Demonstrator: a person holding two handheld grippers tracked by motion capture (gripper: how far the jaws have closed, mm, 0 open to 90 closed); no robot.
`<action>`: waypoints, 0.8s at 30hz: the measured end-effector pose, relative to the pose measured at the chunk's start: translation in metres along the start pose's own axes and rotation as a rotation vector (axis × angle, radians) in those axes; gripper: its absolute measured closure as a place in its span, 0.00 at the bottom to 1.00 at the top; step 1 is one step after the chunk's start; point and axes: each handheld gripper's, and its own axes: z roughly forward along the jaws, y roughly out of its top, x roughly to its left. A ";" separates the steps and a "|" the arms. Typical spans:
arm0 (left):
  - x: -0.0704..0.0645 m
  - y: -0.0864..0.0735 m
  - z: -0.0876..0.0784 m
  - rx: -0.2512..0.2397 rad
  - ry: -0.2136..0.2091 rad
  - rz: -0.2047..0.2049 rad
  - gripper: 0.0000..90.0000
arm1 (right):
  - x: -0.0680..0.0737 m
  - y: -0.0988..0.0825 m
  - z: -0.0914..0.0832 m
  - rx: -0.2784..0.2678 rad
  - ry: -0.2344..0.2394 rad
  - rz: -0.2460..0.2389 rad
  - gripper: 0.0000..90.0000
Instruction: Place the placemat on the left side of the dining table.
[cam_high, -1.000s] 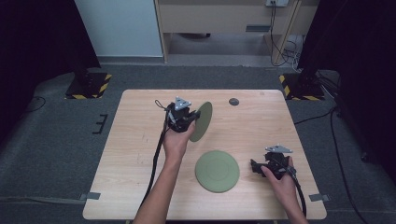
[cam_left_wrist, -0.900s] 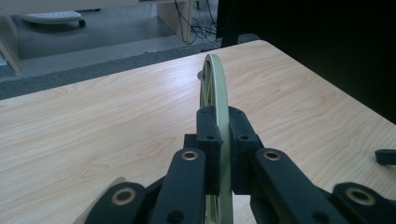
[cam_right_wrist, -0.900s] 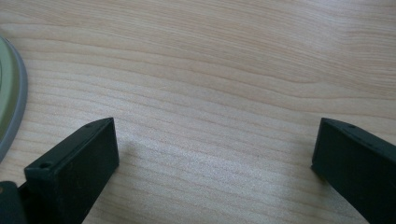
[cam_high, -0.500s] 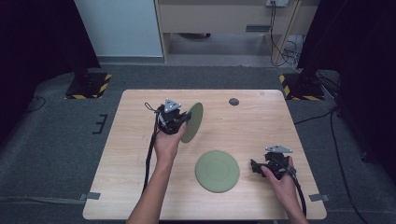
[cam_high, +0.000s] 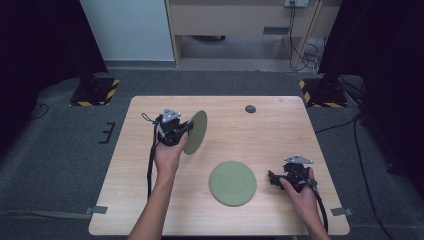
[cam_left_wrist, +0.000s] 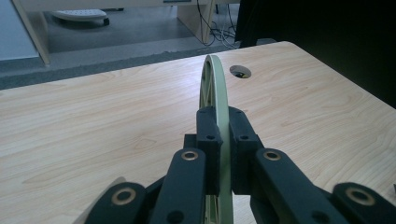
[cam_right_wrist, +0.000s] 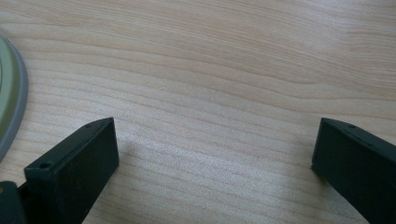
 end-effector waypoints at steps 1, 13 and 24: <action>0.000 0.000 0.000 0.000 0.000 0.000 0.95 | 0.000 0.000 0.000 0.000 0.000 0.000 0.01; 0.016 -0.005 -0.018 0.010 0.039 0.008 0.95 | 0.000 0.000 0.000 -0.001 0.000 -0.001 0.01; 0.025 -0.009 -0.027 -0.005 0.051 -0.008 0.95 | 0.000 0.000 0.000 -0.001 0.000 0.000 0.01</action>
